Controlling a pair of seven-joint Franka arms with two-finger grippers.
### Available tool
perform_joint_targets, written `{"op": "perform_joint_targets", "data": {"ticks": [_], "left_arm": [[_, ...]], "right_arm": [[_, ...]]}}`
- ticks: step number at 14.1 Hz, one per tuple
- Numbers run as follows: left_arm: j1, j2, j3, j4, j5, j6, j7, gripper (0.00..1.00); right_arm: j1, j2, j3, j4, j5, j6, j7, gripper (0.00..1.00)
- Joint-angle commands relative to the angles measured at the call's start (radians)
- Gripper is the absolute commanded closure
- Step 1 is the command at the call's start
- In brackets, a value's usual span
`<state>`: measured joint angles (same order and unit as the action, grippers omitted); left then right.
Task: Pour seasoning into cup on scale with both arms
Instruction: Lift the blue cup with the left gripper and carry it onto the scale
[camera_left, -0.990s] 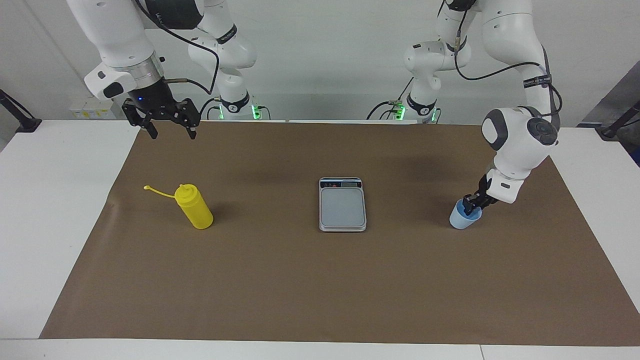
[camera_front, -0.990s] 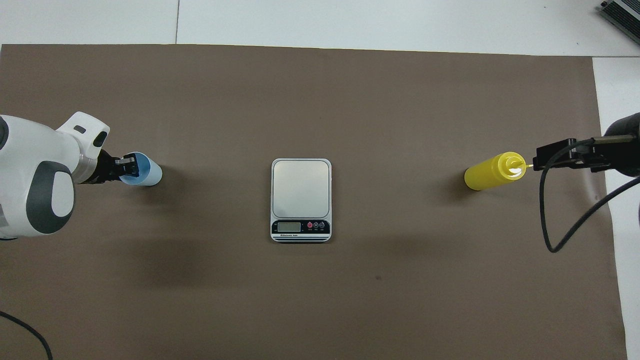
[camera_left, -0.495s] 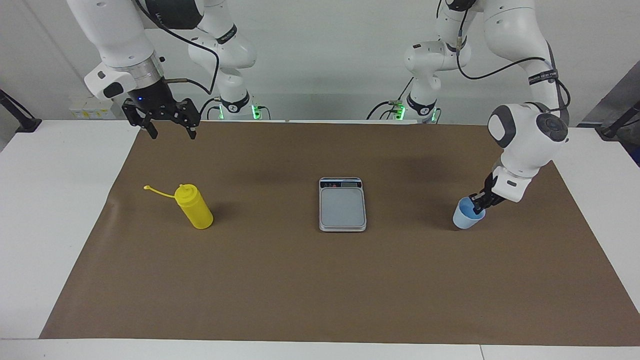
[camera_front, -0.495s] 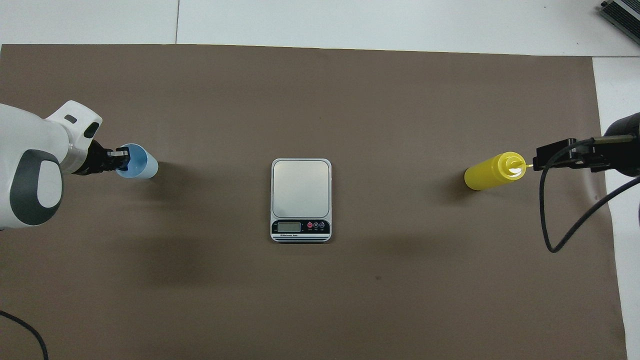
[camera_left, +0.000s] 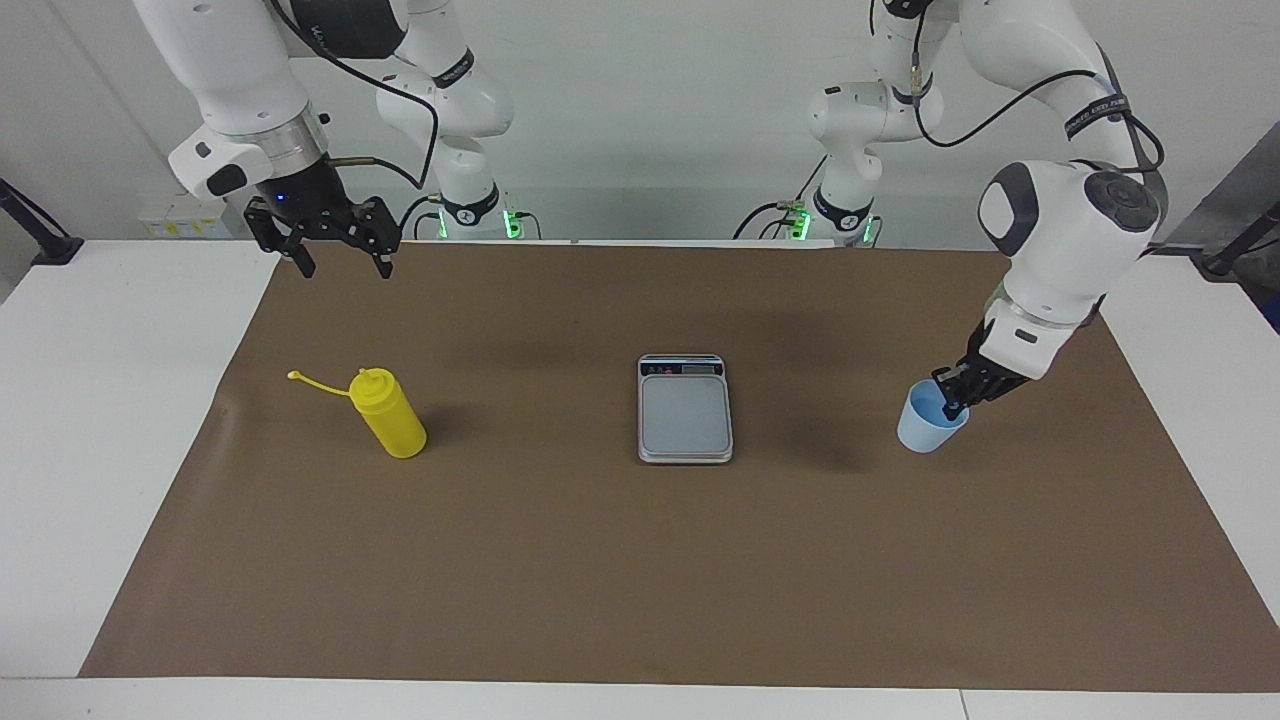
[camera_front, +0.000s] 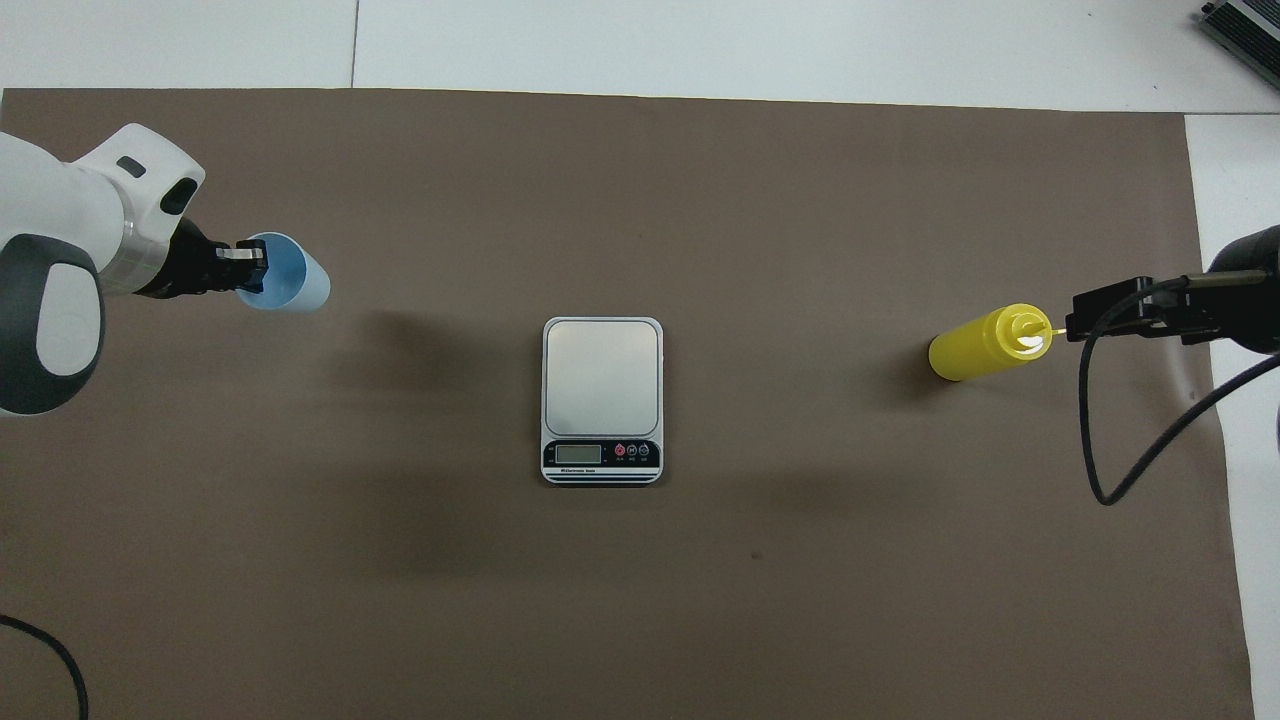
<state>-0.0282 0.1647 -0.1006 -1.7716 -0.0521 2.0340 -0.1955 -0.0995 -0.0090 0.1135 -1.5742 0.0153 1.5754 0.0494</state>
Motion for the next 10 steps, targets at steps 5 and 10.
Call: {"op": "perform_joint_targets", "data": {"ticks": [5,10], "left_arm": [[-0.216,-0.028,0.004,0.012,0.021,-0.043,-0.194,1.0],[-0.348,-0.017,0.001,0.007,0.015,-0.017,-0.349,1.0]], "right_arm": [[-0.013,-0.025,0.006,-0.032,0.012,0.014,0.01,0.0],[-0.012,-0.025,0.006,-0.032,0.012,0.014,0.009,0.0]]}}
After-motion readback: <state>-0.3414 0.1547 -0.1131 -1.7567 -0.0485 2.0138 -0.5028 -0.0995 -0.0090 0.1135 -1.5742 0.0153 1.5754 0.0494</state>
